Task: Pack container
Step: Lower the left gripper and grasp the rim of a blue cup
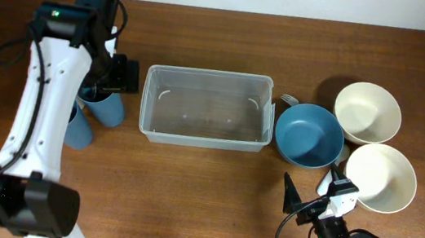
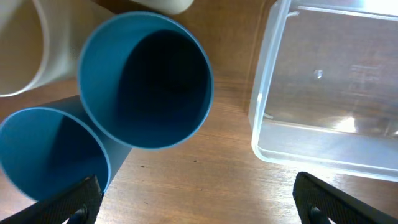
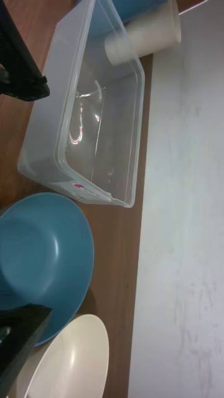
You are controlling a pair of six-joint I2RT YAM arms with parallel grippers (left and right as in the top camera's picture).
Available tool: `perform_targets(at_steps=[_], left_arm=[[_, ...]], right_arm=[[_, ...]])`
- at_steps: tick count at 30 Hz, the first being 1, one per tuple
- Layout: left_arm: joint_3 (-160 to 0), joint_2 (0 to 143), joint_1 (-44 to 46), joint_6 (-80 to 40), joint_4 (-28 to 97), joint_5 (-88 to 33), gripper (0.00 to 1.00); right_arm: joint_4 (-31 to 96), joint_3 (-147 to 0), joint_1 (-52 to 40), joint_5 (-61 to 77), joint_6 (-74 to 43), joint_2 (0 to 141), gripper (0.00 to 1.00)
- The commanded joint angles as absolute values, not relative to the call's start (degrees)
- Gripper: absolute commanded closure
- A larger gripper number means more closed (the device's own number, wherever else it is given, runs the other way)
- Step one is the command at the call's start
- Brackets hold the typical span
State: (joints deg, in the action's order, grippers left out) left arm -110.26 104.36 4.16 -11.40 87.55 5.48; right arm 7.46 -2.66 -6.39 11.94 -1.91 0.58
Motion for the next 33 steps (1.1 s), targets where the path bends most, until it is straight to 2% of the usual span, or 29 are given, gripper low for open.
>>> perform_targets(at_steps=[1,12,33], left_arm=[[-110.7,105.6,4.3,-11.5,88.3,6.5,0.02],[-109.7,106.1,4.3,-11.5,87.9,6.5,0.11],[-105.3,106.6,4.4,-11.9,83.9,0.4,0.11]], right_arm=[[7.4,-2.2,-6.8,11.8,-2.4,0.2,0.01],[7.4,-2.2,-6.8,11.8,-2.4,0.2,0.01],[7.4,-2.2,-6.8,11.8,-2.4,0.2,0.01]])
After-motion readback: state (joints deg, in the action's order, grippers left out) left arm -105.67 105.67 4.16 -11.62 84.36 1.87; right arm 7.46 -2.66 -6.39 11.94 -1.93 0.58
